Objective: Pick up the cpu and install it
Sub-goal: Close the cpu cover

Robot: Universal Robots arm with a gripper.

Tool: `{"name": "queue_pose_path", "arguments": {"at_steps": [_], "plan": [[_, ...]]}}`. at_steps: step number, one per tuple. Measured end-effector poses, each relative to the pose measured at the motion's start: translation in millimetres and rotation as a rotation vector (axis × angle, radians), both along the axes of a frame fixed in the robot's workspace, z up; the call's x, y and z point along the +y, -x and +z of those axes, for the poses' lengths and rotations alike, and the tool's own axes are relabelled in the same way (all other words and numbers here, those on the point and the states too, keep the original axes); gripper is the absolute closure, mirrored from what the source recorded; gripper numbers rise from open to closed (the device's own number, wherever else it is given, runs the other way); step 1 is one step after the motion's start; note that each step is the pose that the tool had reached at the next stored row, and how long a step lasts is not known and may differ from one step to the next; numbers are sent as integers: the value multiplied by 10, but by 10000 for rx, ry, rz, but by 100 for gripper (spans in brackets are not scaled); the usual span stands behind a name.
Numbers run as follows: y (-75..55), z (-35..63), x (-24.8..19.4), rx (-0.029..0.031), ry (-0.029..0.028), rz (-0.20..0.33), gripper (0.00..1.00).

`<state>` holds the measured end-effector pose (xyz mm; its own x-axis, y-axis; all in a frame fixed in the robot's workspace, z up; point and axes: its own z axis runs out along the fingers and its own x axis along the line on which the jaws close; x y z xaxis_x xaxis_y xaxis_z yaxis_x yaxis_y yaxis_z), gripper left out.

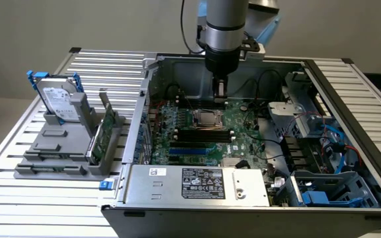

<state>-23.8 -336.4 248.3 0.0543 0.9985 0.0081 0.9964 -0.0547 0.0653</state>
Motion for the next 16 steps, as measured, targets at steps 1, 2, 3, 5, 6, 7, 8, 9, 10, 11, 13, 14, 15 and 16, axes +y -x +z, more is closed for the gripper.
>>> {"name": "queue_pose_path", "arguments": {"at_steps": [1,2,3,5,6,7,8,9,10,11,13,14,15,16], "plan": [[32,0,0,-2,0,1,89],[65,0,0,-3,0,2,89],[99,0,0,-6,0,1,89],[170,0,0,-13,0,2,89],[206,0,0,-18,-1,2,89],[242,0,0,-23,0,0,89],[280,0,0,-28,0,1,89],[319,0,0,-33,0,1,89],[358,0,0,-40,0,0,89],[396,0,0,-52,-1,1,89],[455,-3,0,-84,0,1,89],[479,-16,1,-108,-3,1,89],[498,-32,0,-132,-1,2,89],[509,-50,0,-150,-1,1,89]]}}
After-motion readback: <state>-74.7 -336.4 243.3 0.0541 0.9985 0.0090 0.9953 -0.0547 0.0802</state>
